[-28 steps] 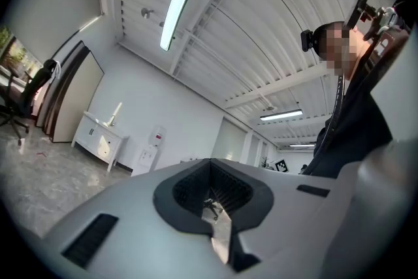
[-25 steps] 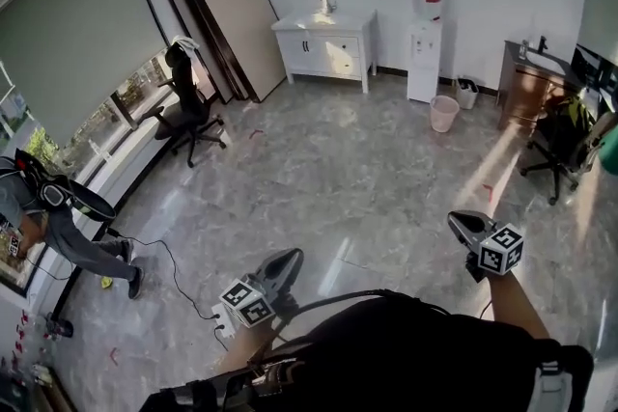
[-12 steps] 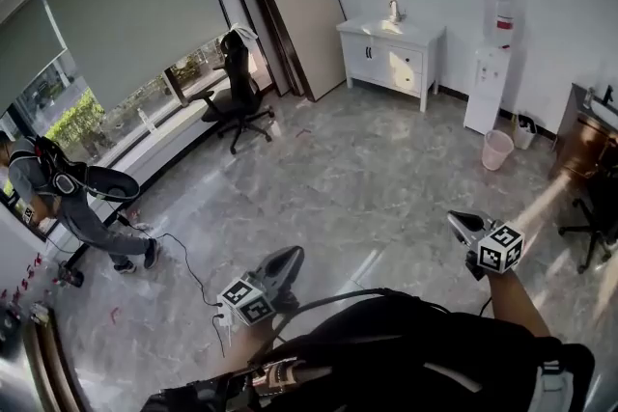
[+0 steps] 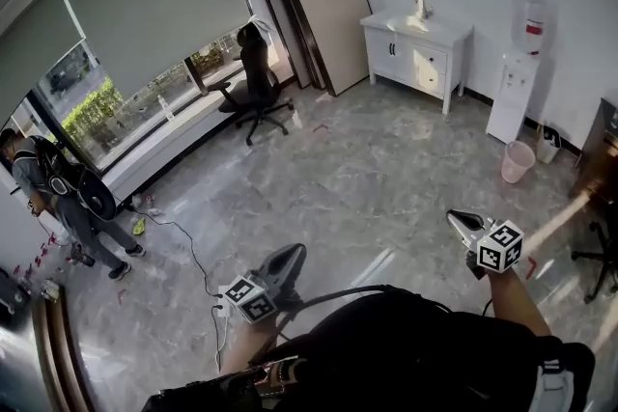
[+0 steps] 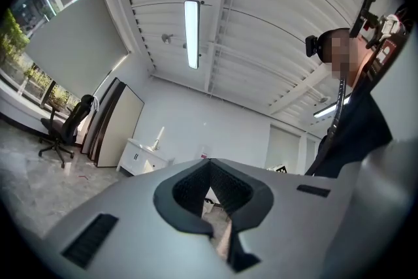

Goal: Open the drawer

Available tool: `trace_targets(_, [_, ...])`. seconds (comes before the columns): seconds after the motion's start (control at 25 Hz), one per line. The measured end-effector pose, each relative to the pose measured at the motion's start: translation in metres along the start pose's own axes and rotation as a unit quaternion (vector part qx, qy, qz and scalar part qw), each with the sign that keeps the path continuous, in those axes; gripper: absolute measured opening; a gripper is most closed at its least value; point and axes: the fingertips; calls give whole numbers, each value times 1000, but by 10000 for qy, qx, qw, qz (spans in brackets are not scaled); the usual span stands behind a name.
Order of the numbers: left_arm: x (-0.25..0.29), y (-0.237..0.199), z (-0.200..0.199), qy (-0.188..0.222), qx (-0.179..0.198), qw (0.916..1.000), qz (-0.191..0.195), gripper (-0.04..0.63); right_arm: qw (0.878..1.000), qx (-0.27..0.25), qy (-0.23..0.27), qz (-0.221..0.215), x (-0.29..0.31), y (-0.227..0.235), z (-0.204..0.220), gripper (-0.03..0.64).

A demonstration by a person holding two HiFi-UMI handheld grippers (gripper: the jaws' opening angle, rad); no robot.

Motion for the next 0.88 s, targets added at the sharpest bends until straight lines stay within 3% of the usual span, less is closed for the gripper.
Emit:
trace_targets(0.2, [31,-26,-6,-48,-19,10000,22,0,9999,112,-83,97,11,28,20,2])
trace_targets(0.4, [60,-65,-12,-154,-193,9991,358,0,9990,151,-236,360,34,45,25,2])
trace_targets(0.6, [81,-130,-60,-225,-370,9968,678,0,9971,-8,-217,728,93,62,-7,2])
trace_targets(0.88, [89,-215,-141,-400,-89,9958,821,0,9946,164,-74,1021,190,75,-40,2])
Point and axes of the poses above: the fingertips, and each gripper's own axes: x forward along the fingers, y to its right, z out of its underside, and after that the axes turned 15 degrees about -x, right-handed
